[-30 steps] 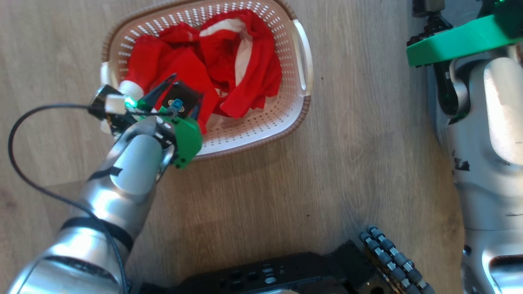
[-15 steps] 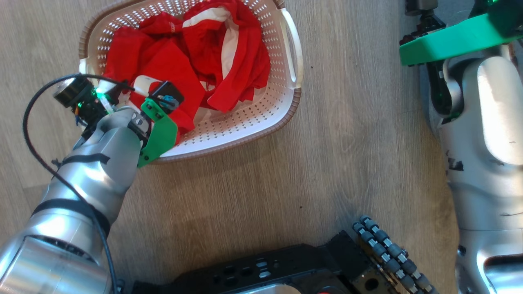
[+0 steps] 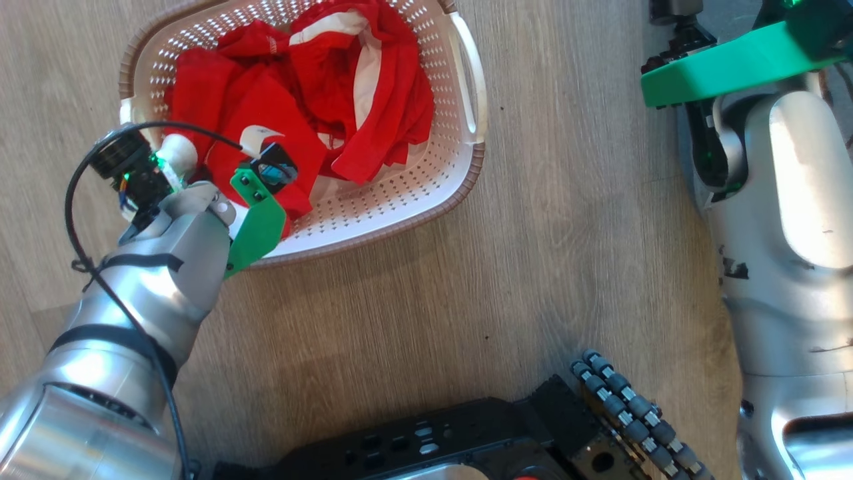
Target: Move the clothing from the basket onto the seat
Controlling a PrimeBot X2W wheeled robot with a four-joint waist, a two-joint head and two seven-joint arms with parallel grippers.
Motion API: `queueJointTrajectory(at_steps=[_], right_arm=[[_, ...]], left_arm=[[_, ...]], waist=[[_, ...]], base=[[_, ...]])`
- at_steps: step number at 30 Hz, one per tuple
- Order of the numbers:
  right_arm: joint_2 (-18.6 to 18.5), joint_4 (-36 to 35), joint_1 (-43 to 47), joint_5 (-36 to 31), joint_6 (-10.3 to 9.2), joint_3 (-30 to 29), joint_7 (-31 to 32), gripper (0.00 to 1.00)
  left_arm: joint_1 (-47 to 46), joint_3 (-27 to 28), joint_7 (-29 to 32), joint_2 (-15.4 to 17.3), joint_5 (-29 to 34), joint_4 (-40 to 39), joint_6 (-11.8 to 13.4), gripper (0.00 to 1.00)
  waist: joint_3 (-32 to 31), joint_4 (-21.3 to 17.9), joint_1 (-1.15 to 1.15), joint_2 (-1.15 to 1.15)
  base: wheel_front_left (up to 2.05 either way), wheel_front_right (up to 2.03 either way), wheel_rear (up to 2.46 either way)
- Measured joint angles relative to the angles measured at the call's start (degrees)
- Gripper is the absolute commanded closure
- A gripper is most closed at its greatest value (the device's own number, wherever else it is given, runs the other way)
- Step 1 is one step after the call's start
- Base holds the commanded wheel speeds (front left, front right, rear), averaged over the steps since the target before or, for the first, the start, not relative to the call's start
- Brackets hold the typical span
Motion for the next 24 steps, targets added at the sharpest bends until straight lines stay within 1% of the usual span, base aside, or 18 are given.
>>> queueJointTrajectory(at_steps=[2, 5, 9, 15, 20, 24], right_arm=[[0.01, -0.04, -0.12, 0.00, 0.00, 0.12, 0.00, 0.00], [0.04, -0.04, -0.12, 0.00, 0.00, 0.14, 0.00, 0.00], [0.05, -0.03, -0.10, 0.00, 0.00, -0.09, 0.00, 0.00], [-0.03, 0.70, 0.39, 0.00, 0.00, -0.44, 0.00, 0.00], [-0.66, 2.13, 2.85, 0.00, 0.00, -0.45, 0.00, 0.00], [-1.86, 3.09, 4.52, 0.01, 0.00, -0.46, 0.00, 0.00]], left_arm=[[-0.01, -0.01, 0.62, 0.15, -0.09, 0.04, -0.52, 1.00], [0.02, 0.14, -0.11, 0.18, -1.07, 0.10, -1.01, 1.00], [0.08, 1.09, -5.33, -0.46, -3.42, 0.01, -1.43, 1.00], [0.54, 3.69, -13.27, -3.19, -8.17, -0.24, -1.66, 1.00], [1.83, 5.46, -18.37, -4.47, -11.98, -0.80, -2.52, 1.00], [3.02, 6.34, -20.70, -4.89, -14.93, -1.53, -2.78, 1.00]], waist=[[-0.25, -0.07, 0.00, 0.00], [-0.91, 0.00, 0.00, 0.00], [-2.36, 0.41, 0.00, 0.00], [-6.04, 1.54, 0.00, 0.00], [-10.09, 2.82, 0.00, 0.00], [-13.51, 3.99, 0.00, 0.00]], base=[[0.00, 0.00, 0.00], [0.00, 0.00, 0.00], [0.00, 0.00, 0.00], [0.00, 0.00, 0.00], [0.00, 0.00, 0.00], [0.00, 0.00, 0.00]])
